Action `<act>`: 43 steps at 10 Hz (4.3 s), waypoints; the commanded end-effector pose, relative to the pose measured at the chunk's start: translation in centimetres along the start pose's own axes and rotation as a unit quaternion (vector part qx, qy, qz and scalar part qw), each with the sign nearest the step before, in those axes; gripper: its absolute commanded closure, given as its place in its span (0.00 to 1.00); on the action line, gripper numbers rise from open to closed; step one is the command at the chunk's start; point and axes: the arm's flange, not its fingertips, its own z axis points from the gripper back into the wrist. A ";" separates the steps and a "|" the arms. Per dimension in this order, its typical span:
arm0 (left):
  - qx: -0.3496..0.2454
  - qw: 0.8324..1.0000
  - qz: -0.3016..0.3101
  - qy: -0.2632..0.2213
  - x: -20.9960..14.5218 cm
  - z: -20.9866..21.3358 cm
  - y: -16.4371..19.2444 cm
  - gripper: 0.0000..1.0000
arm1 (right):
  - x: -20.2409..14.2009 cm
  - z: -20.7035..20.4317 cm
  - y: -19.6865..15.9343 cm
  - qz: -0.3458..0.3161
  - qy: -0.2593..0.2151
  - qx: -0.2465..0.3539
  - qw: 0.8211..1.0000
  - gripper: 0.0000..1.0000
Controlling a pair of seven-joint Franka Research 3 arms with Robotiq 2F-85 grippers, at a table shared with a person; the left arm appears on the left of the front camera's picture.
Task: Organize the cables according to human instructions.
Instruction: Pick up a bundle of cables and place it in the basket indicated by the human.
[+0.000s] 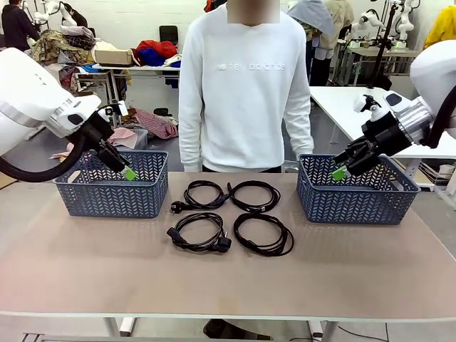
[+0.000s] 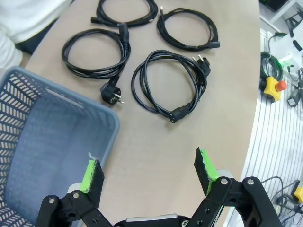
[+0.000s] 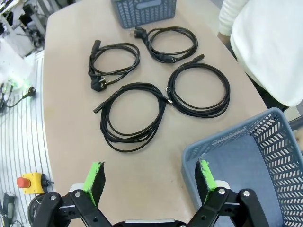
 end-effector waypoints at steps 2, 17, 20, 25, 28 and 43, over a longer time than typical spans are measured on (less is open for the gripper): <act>-0.007 1.000 0.000 -0.013 -0.2 0.0 -0.2 0.00 | 0.0 0.1 0.0 0.008 -0.015 0.002 1.000 0.00; -0.007 1.000 0.000 -0.013 -0.2 0.0 -0.2 0.00 | 0.0 0.0 0.0 -0.001 0.000 0.001 1.000 0.00; -0.007 1.000 0.000 -0.013 -0.2 0.0 -0.2 0.00 | 2.2 -1.9 0.6 -0.011 0.049 -0.001 0.999 0.00; -0.007 1.000 0.000 -0.013 -0.2 0.0 -0.2 0.00 | 7.6 -7.1 2.6 -0.036 0.188 -0.045 0.980 0.00; -0.007 1.000 0.000 -0.013 -0.2 0.0 -0.2 0.00 | 9.5 -9.2 2.9 -0.049 0.204 -0.020 0.978 0.00; -0.007 1.000 0.000 -0.013 -0.2 0.0 -0.2 0.00 | 12.6 -15.8 5.9 -0.201 0.290 -0.146 0.924 0.00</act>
